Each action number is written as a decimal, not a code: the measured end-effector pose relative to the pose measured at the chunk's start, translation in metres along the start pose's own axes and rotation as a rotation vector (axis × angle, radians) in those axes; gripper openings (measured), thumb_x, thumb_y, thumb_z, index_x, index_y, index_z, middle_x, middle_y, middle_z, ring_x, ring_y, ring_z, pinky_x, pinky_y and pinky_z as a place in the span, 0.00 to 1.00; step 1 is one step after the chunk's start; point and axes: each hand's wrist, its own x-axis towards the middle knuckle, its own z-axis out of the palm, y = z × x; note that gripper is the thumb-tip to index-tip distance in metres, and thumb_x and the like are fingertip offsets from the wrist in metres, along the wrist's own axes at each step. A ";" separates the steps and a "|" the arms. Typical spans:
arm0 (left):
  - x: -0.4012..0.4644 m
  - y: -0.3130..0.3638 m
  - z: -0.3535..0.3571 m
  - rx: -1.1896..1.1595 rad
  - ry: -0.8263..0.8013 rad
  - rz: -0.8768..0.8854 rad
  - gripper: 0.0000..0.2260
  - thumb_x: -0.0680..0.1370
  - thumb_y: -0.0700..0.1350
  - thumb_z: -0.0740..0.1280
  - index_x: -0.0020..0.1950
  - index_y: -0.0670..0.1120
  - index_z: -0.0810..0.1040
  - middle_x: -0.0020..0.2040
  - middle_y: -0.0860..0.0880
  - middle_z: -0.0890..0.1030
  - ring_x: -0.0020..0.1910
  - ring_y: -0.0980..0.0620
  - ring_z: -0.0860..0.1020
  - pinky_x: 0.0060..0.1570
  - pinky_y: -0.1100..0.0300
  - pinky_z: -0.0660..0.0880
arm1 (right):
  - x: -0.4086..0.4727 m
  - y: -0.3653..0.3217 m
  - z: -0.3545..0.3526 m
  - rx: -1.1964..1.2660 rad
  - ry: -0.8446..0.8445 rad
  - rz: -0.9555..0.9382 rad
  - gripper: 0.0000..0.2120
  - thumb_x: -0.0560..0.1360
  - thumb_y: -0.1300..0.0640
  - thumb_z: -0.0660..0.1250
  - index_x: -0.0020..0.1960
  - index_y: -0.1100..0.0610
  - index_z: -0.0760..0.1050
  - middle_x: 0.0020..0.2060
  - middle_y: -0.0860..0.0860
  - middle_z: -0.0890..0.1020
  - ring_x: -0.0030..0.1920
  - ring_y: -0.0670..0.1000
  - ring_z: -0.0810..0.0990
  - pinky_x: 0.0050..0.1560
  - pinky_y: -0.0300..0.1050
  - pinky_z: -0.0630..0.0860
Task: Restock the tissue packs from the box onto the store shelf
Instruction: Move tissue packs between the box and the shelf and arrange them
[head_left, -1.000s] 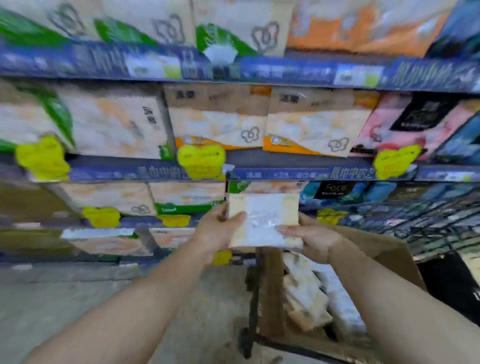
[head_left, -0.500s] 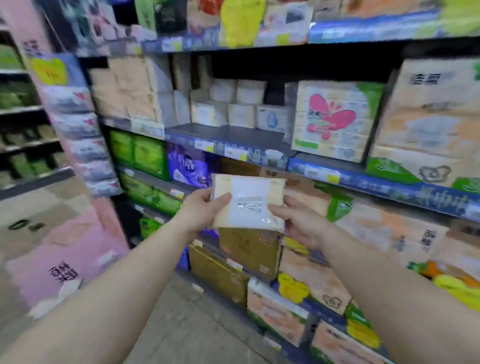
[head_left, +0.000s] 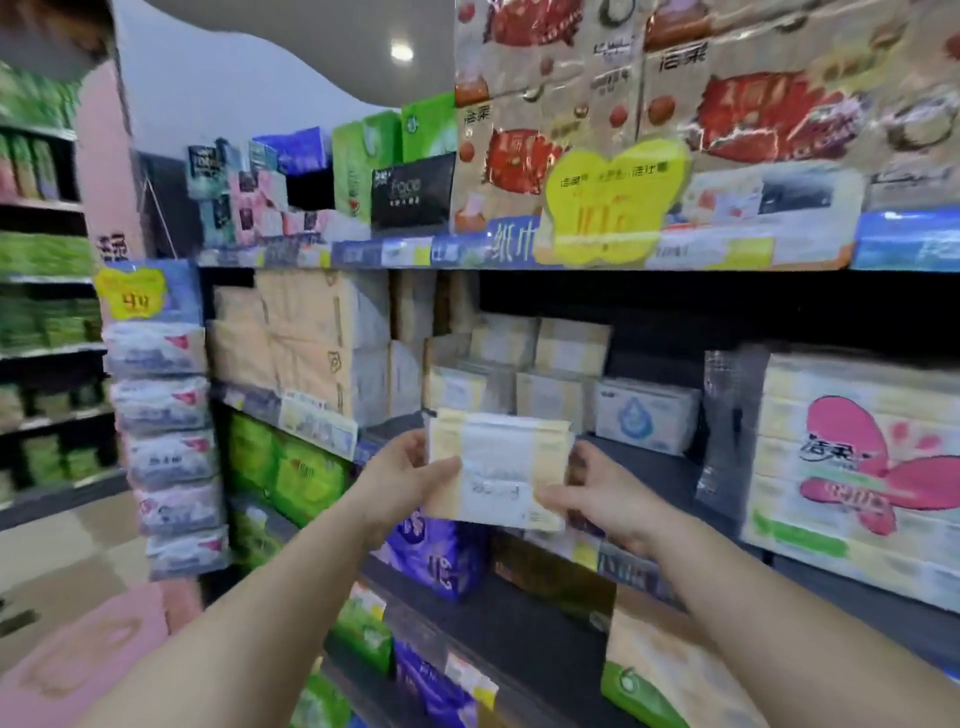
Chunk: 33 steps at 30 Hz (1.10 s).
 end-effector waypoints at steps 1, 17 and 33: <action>0.022 0.000 -0.003 -0.015 -0.004 -0.001 0.08 0.77 0.35 0.67 0.55 0.43 0.77 0.52 0.44 0.84 0.47 0.49 0.83 0.45 0.59 0.80 | 0.020 -0.001 -0.004 -0.020 0.020 -0.011 0.25 0.68 0.60 0.76 0.61 0.53 0.70 0.53 0.49 0.82 0.55 0.55 0.81 0.61 0.58 0.76; 0.263 -0.075 0.003 0.156 -0.525 0.026 0.16 0.75 0.43 0.71 0.60 0.45 0.71 0.52 0.48 0.81 0.52 0.51 0.80 0.54 0.59 0.77 | 0.157 0.052 -0.019 -0.194 0.249 0.261 0.39 0.64 0.60 0.79 0.69 0.50 0.64 0.60 0.46 0.79 0.59 0.43 0.78 0.63 0.42 0.74; 0.281 0.015 0.016 0.877 -0.416 0.719 0.44 0.66 0.60 0.74 0.77 0.52 0.56 0.76 0.47 0.61 0.75 0.48 0.58 0.70 0.58 0.61 | 0.186 -0.034 -0.001 -0.402 0.614 0.022 0.19 0.67 0.60 0.76 0.55 0.53 0.76 0.46 0.50 0.83 0.45 0.47 0.82 0.42 0.34 0.77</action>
